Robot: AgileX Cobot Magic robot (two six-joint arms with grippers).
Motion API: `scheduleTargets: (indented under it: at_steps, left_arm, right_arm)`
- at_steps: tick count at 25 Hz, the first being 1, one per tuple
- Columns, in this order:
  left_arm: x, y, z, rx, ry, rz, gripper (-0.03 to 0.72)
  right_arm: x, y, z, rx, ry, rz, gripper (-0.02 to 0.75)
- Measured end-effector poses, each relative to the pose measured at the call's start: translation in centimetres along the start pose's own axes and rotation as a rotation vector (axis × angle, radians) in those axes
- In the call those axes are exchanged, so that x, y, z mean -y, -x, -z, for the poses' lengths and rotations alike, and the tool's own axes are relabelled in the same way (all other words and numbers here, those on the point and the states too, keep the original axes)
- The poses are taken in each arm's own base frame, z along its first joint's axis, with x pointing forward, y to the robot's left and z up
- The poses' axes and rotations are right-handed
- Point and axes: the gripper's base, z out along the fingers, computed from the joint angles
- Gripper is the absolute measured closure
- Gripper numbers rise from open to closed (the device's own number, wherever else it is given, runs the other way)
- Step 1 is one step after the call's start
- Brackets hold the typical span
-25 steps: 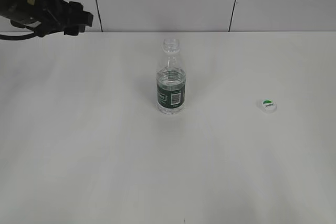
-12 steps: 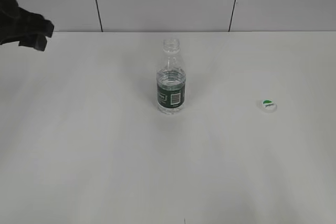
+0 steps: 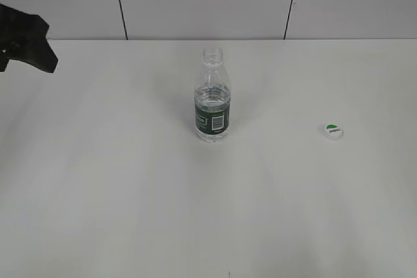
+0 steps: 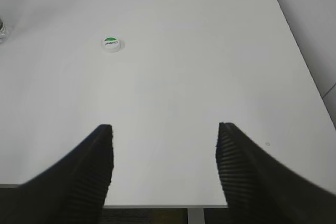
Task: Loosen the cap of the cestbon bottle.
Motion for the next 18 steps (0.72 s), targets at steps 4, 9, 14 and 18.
scheduleTargets:
  at_steps: [4, 9, 14, 18]
  left_arm:
    - [-0.6, -0.5, 1.7, 0.039, -0.058, 0.035, 0.176]
    - [-1.2, -3.1, 3.8, 0.083, -0.019, 0.028, 0.176]
    - [-1.5, -7.0, 4.6, 0.145, 0.031, 0.024, 0.179]
    - [-1.3, -9.8, 5.8, 0.212, 0.049, 0.012, 0.191]
  right_arm:
    - [0.0, 0.0, 0.0, 0.000, 0.000, 0.000, 0.265]
    - [0.0, 0.0, 0.0, 0.000, 0.000, 0.000, 0.265]
    - [0.0, 0.0, 0.0, 0.000, 0.000, 0.000, 0.265]
    - [0.0, 0.0, 0.0, 0.000, 0.000, 0.000, 0.265]
